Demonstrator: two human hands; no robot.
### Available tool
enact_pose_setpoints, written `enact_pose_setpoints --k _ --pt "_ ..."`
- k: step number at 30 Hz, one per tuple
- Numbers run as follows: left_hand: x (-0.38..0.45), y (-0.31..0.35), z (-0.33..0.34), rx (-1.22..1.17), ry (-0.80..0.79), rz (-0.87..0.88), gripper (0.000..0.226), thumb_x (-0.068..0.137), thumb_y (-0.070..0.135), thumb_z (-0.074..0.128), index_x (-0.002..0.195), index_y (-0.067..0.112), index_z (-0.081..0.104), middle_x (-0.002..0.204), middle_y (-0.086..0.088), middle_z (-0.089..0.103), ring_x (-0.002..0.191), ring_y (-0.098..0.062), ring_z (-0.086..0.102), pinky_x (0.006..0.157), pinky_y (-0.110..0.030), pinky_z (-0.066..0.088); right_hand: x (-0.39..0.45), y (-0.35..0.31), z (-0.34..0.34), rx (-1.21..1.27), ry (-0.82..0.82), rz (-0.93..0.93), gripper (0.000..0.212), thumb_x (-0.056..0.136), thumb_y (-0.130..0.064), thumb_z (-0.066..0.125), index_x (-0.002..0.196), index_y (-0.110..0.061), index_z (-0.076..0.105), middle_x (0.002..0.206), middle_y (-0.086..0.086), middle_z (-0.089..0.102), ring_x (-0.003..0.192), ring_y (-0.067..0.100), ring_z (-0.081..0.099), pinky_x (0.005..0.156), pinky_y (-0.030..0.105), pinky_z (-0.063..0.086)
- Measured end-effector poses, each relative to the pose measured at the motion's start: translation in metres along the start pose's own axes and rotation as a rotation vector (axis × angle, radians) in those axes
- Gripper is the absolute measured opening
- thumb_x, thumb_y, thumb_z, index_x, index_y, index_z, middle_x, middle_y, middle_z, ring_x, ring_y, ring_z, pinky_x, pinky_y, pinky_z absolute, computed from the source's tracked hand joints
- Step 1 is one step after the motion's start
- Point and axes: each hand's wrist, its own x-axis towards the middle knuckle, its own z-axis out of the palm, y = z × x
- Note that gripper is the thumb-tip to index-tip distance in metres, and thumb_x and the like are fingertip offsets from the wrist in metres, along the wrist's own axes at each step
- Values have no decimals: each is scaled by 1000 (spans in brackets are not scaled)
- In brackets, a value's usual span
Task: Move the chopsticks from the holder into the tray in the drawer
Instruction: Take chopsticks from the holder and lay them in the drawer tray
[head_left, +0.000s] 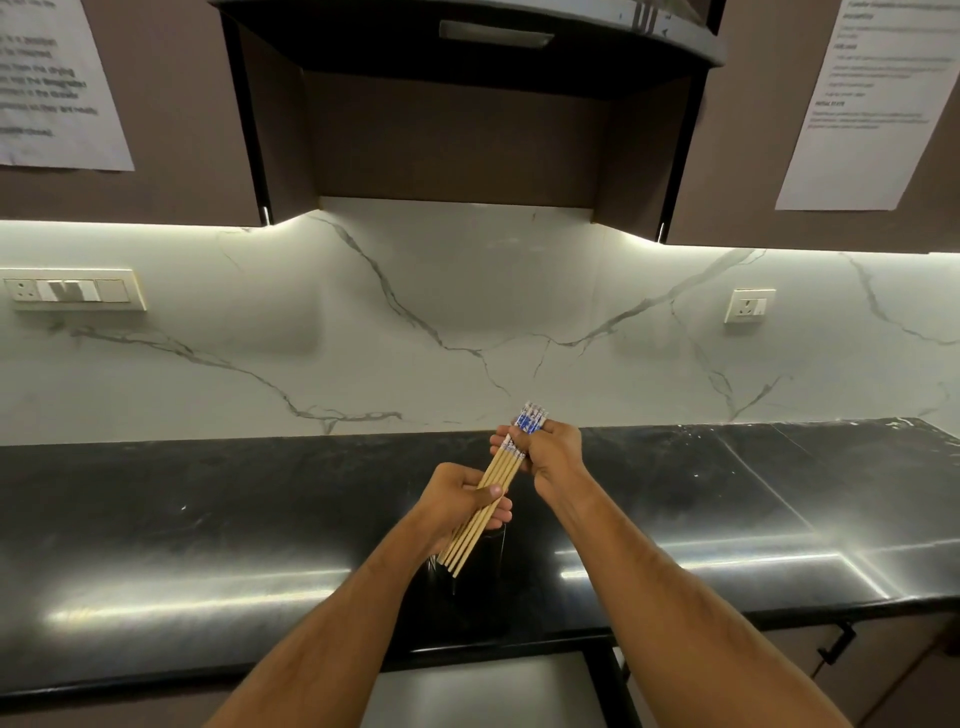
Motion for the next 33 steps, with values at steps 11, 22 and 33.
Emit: enact_pose_setpoints --k 11,22,33 --pt "-31 -22 -10 587 86 59 15 94 11 66 108 9 72 87 -7 75 80 -17 75 79 -35 63 -39 32 -41 -890 -29 -524 83 77 -18 85 146 -16 39 134 8 57 118 17 59 100 31 51" --pt "-61 -83 9 1415 -20 271 13 90 9 64 100 16 67 97 -8 71 86 -25 68 80 -38 57 -99 94 -37 -1889 -511 -579 17 91 -11 65 107 -12 66 107 13 69 97 32 67 75 39 49" --pt "-106 -171 58 1492 -70 40 34 91 21 71 123 16 61 117 -6 67 107 -28 66 92 -40 54 -127 169 -92 -1941 -785 -467 19 93 -11 65 111 -8 68 103 11 70 96 30 68 86 40 54"
